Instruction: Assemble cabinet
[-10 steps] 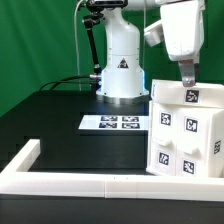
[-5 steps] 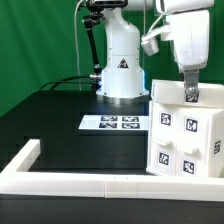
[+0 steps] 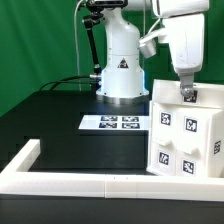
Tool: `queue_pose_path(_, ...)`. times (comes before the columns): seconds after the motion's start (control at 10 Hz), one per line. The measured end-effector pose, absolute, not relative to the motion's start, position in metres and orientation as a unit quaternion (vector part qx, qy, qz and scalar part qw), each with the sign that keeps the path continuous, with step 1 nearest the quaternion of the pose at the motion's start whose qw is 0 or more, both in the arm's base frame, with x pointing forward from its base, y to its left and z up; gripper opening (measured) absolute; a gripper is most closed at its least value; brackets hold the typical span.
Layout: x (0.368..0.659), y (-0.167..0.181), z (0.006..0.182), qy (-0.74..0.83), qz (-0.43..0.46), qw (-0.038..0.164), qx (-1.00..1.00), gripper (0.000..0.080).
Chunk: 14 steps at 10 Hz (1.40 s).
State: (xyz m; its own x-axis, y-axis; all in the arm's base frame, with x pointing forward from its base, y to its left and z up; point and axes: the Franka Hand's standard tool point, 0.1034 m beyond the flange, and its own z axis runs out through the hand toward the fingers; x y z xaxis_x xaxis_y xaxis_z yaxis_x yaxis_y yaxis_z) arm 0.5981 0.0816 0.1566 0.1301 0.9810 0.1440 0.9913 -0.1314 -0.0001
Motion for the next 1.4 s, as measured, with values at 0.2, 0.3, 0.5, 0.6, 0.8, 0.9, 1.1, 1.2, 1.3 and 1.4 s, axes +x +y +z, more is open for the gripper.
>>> queue_pose_path(0.2, 0.5973, 0.0765, 0.1563, -0.637, -0.050, 0.052, -0.767, 0.0558)
queue_pose_path(0.3, 0.5972, 0.0744, 0.1561, -0.608, -0.048, 0.054, -0.791, 0.0558)
queue_pose_path(0.5, 0.5973, 0.0746, 0.1558, -0.517, -0.043, 0.059, -0.853, 0.0558)
queue_pose_path(0.6, 0.5972, 0.0740, 0.1555, -0.488, -0.042, 0.060, -0.870, 0.0558)
queue_pose_path(0.8, 0.5976, 0.0730, 0.1552, -0.407, -0.037, 0.063, -0.910, 0.0560)
queue_pose_path(0.9, 0.5978, 0.0728, 0.1553, -0.378, -0.036, 0.064, -0.923, 0.0560)
queue_pose_path(1.1, 0.5982, 0.0728, 0.1554, -0.302, -0.031, 0.066, -0.950, 0.0560)
queue_pose_path(1.2, 0.5984, 0.0728, 0.1555, -0.265, -0.029, 0.067, -0.962, 0.0560)
queue_pose_path(1.3, 0.5987, 0.0728, 0.1557, -0.237, -0.028, 0.067, -0.969, 0.0560)
queue_pose_path(1.4, 0.5987, 0.0727, 0.1556, -0.213, -0.026, 0.068, -0.974, 0.0560)
